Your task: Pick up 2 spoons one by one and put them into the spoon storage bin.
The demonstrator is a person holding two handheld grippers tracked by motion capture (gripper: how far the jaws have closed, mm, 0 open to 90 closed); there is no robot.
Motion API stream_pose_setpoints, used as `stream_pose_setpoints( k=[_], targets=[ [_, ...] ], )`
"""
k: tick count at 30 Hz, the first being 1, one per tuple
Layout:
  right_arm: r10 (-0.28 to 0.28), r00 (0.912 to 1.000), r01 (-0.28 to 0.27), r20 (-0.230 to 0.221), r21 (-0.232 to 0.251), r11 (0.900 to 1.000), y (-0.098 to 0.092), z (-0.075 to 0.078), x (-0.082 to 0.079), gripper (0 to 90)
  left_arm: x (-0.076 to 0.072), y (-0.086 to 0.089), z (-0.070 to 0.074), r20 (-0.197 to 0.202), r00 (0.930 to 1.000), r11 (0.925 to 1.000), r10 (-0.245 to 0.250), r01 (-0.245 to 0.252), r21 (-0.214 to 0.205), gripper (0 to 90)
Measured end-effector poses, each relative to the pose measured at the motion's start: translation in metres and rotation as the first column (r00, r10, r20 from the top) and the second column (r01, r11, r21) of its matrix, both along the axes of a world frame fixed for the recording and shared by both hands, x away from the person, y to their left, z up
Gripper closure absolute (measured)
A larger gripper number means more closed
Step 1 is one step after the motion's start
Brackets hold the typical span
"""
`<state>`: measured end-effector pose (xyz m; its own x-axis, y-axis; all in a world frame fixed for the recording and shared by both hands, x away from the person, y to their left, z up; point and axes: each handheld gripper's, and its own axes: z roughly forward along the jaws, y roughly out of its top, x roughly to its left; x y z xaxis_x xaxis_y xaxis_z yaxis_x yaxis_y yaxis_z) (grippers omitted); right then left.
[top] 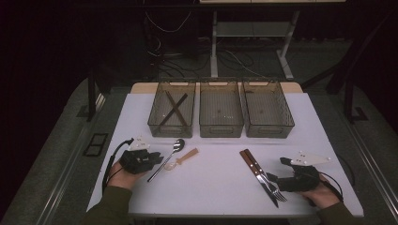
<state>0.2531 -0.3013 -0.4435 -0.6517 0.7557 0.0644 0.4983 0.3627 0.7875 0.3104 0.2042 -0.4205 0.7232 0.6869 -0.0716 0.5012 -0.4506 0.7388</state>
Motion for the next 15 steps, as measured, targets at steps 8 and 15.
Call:
stream_pose_setpoints(
  k=[8, 15],
  targets=[
    [-0.005, 1.0, 0.005, -0.001, 0.005, 1.0, 0.0, -0.001, 0.001, 18.0, 0.034, -0.021, -0.004, -0.005, 0.9992, 0.9988, 0.04, -0.04, -0.028, 49.2],
    [-0.002, 1.0, 0.002, 0.0, 0.005, 1.0, 0.0, 0.0, 0.001, 18.0, 0.054, -0.039, -0.012, -0.017, 0.9996, 0.9997, 0.021, -0.022, -0.012, 45.6]
  ],
)
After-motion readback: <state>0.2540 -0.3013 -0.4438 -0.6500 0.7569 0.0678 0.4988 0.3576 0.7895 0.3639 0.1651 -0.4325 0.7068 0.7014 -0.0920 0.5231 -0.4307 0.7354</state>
